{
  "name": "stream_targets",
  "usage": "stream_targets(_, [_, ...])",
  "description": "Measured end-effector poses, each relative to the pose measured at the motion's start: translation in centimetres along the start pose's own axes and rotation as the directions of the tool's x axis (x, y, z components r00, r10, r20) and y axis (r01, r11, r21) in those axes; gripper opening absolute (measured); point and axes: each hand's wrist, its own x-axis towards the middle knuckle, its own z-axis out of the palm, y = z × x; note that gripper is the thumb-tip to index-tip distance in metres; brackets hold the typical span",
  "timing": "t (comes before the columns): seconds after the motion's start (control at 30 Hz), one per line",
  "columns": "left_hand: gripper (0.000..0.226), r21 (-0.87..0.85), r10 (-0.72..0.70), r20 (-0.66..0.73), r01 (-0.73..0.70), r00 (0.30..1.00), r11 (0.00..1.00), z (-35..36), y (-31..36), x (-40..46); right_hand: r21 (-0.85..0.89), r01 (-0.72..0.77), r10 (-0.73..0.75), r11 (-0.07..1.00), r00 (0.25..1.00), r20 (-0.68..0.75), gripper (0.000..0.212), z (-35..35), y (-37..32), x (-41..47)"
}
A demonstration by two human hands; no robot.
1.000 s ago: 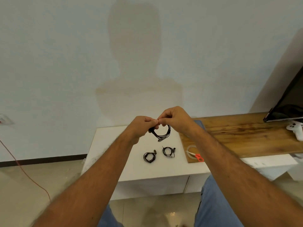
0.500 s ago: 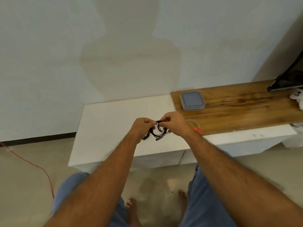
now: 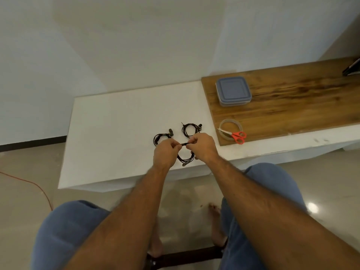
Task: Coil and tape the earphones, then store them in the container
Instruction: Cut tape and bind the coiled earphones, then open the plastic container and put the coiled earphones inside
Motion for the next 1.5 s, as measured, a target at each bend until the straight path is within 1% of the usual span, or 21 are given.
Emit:
stream_targets(0.1, [0.021,0.008,-0.024,0.015,0.024,1.000,1.000,1.3,-0.8,0.7,-0.010,-0.032,0.032,0.999,0.999,-0.007,0.011,0.8,1.2,1.1])
stream_targets(0.2, [0.029,0.031,-0.019,-0.004,0.019,1.000,0.999,2.4,-1.5,1.1,-0.019,-0.041,0.041,0.999,0.999,-0.003,0.006,1.5,2.0,2.2])
stream_targets(0.3, [0.033,0.130,0.013,-0.041,-0.008,0.999,0.992,3.0,-1.6,1.5,-0.064,-0.020,0.020,0.998,1.000,-0.006,0.001,2.0,2.4,3.2])
stream_targets(0.4, [0.028,0.279,0.051,-0.063,-0.031,0.997,0.960,3.4,-1.3,1.6,-0.135,-0.006,0.004,0.991,1.000,-0.011,0.003,2.2,2.6,3.9])
stream_targets(0.47, [0.023,0.349,0.047,-0.063,-0.022,0.997,0.937,3.6,-1.3,1.5,-0.181,0.003,-0.002,0.984,1.000,0.003,0.005,2.4,2.6,4.2])
stream_targets(0.63, [0.018,0.419,0.038,-0.075,-0.003,0.996,0.908,3.4,-1.3,1.5,-0.228,0.039,-0.037,0.973,0.999,0.014,0.016,2.5,2.7,4.5])
stream_targets(0.73, [0.016,0.418,0.033,-0.074,0.001,0.997,0.908,3.1,-1.4,1.2,-0.213,0.037,-0.038,0.976,0.999,-0.001,0.021,2.3,2.9,4.3])
stream_targets(0.87, [0.018,0.426,0.034,-0.090,0.007,0.995,0.905,2.8,-1.3,0.7,-0.190,0.050,-0.054,0.981,0.998,-0.016,0.016,1.8,3.0,3.8])
stream_targets(0.97, [0.022,0.449,0.054,-0.105,-0.001,0.993,0.894,2.3,-0.8,0.4,-0.170,0.068,-0.076,0.983,0.996,-0.040,0.011,0.9,2.8,3.3])
stream_targets(1.07, [0.026,0.437,0.074,-0.110,-0.019,0.991,0.899,1.8,0.3,0.1,-0.167,0.102,-0.112,0.981,0.992,-0.053,0.010,-0.3,2.2,2.5])
stream_targets(1.2, [0.027,0.399,0.125,-0.126,-0.065,0.984,0.915,1.2,2.7,-0.3,-0.157,0.135,-0.150,0.978,0.985,-0.088,0.009,-2.7,1.1,2.0])
stream_targets(1.33, [0.027,0.319,0.174,-0.135,-0.124,0.975,0.940,0.9,5.4,-0.1,-0.115,0.175,-0.190,0.978,0.972,-0.135,0.009,-5.7,0.0,1.3])
stream_targets(1.5, [0.029,0.236,0.218,-0.171,-0.175,0.961,0.956,0.5,9.0,0.8,-0.060,0.148,-0.158,0.987,0.960,-0.231,0.008,-9.6,0.2,1.4])
